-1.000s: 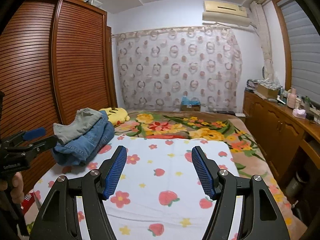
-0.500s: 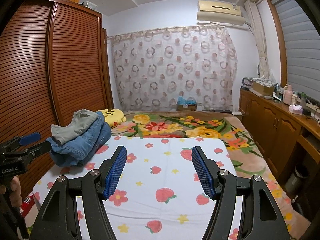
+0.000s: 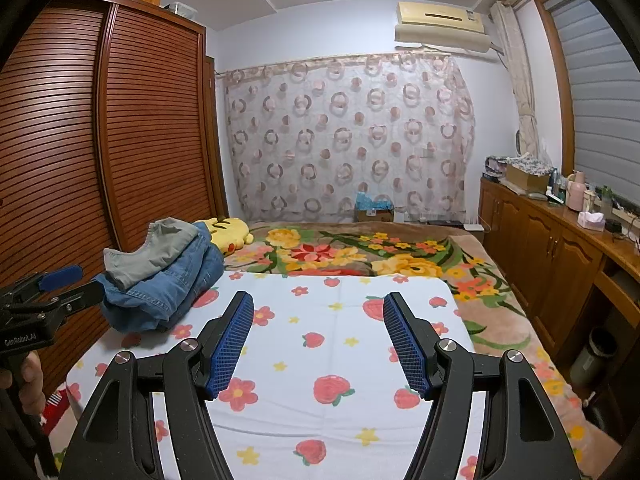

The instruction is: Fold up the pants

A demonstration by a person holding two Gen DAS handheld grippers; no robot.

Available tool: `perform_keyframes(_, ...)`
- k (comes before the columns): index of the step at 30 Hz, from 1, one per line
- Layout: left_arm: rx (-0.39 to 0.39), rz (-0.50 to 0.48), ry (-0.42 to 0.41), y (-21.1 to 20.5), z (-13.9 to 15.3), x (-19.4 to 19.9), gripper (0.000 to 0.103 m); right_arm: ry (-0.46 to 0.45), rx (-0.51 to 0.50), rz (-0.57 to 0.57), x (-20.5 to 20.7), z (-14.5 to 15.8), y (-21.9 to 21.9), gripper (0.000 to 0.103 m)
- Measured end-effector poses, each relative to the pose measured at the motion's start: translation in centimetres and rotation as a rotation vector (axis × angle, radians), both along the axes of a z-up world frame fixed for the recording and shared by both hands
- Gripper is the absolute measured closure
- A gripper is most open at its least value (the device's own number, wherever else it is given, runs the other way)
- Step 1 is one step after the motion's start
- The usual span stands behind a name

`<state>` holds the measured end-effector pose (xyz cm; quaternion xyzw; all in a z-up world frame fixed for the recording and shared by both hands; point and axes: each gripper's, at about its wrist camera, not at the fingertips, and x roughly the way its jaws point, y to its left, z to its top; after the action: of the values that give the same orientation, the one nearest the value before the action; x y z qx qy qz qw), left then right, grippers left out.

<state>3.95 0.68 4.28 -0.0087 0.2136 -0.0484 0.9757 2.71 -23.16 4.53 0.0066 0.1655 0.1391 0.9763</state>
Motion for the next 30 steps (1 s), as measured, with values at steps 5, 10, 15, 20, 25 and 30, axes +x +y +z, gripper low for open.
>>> perform_keyframes(5, -0.001, 0.000, -0.001, 0.01, -0.01, -0.03, 0.019, -0.001, 0.001, 0.000, 0.00, 0.02, -0.08, 0.034)
perform_keyframes(10, -0.001, -0.001, -0.001, 0.00, -0.03, -0.03, 0.019, -0.003, 0.001, 0.000, -0.17, -0.11, -0.04, 0.034)
perform_keyframes(15, -0.001, 0.000, -0.001, -0.01, -0.08, -0.04, 0.019, -0.001, 0.001, 0.000, -0.11, -0.09, -0.13, 0.034)
perform_keyframes(20, -0.001, 0.000, -0.001, -0.01, -0.13, -0.06, 0.019, -0.001, 0.000, 0.001, -0.26, -0.11, -0.13, 0.034)
perform_keyframes(25, -0.002, 0.000, -0.001, 0.00, -0.18, -0.07, 0.019, 0.000, 0.000, 0.001, -0.25, -0.09, -0.17, 0.034)
perform_keyframes(30, -0.002, -0.001, -0.001, 0.03, -0.21, -0.17, 0.019, -0.001, 0.001, 0.000, -0.27, -0.05, -0.22, 0.034)
